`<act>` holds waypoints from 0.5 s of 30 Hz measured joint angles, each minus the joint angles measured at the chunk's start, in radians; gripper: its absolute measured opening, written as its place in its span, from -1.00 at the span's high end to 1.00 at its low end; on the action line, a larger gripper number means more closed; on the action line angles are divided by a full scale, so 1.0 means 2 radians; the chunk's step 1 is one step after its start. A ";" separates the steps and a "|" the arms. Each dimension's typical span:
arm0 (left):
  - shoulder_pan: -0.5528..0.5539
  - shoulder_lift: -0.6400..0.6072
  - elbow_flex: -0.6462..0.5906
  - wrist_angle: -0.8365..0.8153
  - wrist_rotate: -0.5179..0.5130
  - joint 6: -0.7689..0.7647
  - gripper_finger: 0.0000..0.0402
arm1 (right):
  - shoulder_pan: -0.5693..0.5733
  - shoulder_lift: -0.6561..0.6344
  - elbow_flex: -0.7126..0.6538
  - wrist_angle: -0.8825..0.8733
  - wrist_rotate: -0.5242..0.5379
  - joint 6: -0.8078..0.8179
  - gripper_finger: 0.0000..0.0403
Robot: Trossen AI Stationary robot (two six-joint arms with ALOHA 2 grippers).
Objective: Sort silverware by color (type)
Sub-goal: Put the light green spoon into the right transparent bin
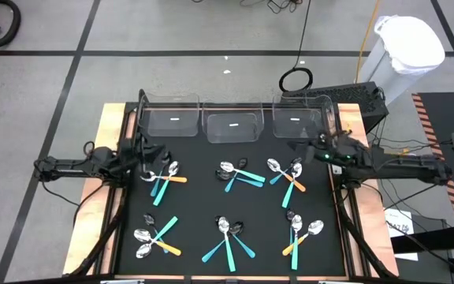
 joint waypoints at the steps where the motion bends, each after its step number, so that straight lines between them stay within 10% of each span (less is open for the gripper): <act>1: 0.000 0.001 0.000 -0.001 -0.016 -0.033 0.99 | 0.000 0.026 0.023 -0.028 0.011 0.014 0.62; 8: 0.000 0.002 0.000 -0.005 -0.053 -0.180 0.99 | 0.001 0.165 0.163 -0.139 -0.030 -0.050 0.66; 15: 0.000 0.002 0.000 -0.010 -0.048 -0.207 0.99 | -0.001 0.265 0.225 -0.284 -0.048 0.110 0.78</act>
